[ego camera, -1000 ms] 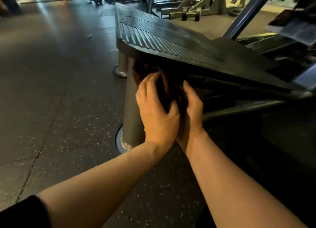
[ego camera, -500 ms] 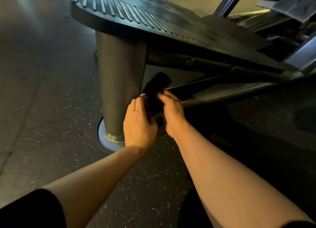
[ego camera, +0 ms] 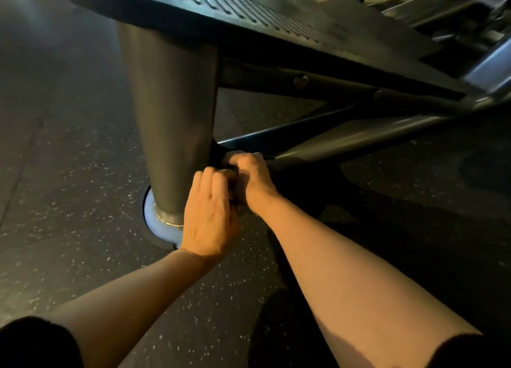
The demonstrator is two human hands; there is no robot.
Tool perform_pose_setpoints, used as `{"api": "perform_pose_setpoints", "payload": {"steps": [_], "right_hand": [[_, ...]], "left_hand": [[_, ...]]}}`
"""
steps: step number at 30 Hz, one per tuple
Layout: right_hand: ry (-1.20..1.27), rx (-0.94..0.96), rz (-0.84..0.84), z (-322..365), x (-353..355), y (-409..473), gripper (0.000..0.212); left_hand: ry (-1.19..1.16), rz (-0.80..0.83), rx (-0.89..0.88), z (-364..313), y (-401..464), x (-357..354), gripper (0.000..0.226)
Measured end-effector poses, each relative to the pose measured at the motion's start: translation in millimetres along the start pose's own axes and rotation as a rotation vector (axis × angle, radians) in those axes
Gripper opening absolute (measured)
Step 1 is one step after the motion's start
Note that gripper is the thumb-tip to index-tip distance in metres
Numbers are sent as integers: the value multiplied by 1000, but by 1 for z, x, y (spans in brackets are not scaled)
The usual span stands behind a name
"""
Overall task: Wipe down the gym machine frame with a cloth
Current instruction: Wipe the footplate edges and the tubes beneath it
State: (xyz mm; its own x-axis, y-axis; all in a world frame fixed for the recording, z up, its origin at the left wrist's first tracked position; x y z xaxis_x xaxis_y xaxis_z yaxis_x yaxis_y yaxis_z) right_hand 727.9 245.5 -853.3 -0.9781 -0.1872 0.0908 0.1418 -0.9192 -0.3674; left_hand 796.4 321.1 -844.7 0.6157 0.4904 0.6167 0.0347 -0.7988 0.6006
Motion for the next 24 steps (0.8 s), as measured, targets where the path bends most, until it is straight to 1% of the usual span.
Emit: {"api": "perform_pose_setpoints", "payload": {"steps": [1, 3, 4, 6, 7, 8, 9, 11, 13, 15, 16, 17, 19, 21, 24], "right_hand": [[55, -2, -12, 2, 11, 3, 9], [148, 34, -126, 3, 42, 12, 21], [92, 65, -296, 3, 61, 16, 28], [221, 64, -607, 4, 104, 24, 34], [316, 59, -727, 3, 124, 27, 34], [383, 63, -809, 2, 143, 36, 34], [372, 71, -839, 3, 159, 44, 36], [243, 118, -826, 3, 179, 57, 43], [-27, 171, -772, 3, 187, 65, 44], [-363, 185, -697, 1, 194, 74, 43], [-492, 183, -682, 0, 200, 76, 43], [-569, 177, -686, -1, 209, 79, 43], [-593, 187, -736, -3, 227, 85, 40], [-444, 154, -826, -6, 248, 90, 37], [-197, 37, -927, -12, 275, 101, 38]], "left_hand": [[-9, 39, -24, -5, 3, -4, 23], [2, 111, -16, -15, 8, -15, 32], [23, 157, 11, -20, 12, -22, 38], [76, 293, 81, -29, 24, -44, 53], [95, 378, 106, -35, 30, -56, 62], [107, 466, 120, -43, 37, -68, 69], [114, 545, 119, -50, 46, -83, 74], [162, 668, 98, -61, 65, -116, 80], [201, 755, 93, -64, 82, -151, 82], [263, 820, 75, -65, 95, -180, 82], [275, 839, 94, -66, 100, -189, 82], [266, 844, 138, -68, 104, -197, 83], [227, 812, 190, -76, 111, -207, 84], [221, 772, 195, -85, 117, -215, 81], [283, 778, 175, -95, 125, -232, 78]]}}
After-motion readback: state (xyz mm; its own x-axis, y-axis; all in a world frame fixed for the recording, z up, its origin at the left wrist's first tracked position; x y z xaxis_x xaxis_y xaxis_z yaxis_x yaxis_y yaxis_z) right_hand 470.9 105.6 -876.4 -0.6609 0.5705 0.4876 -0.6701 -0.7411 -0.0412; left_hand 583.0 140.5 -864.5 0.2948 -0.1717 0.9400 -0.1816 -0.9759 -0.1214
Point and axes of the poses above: each hand's wrist, its own y-axis towards the middle knuckle, its own x-axis out of the back of the hand, z = x × y, the point moved 3 cm from there along y, towards the middle knuckle, and after that the axes turned 9 degrees about -y, right-handed, at the moved point
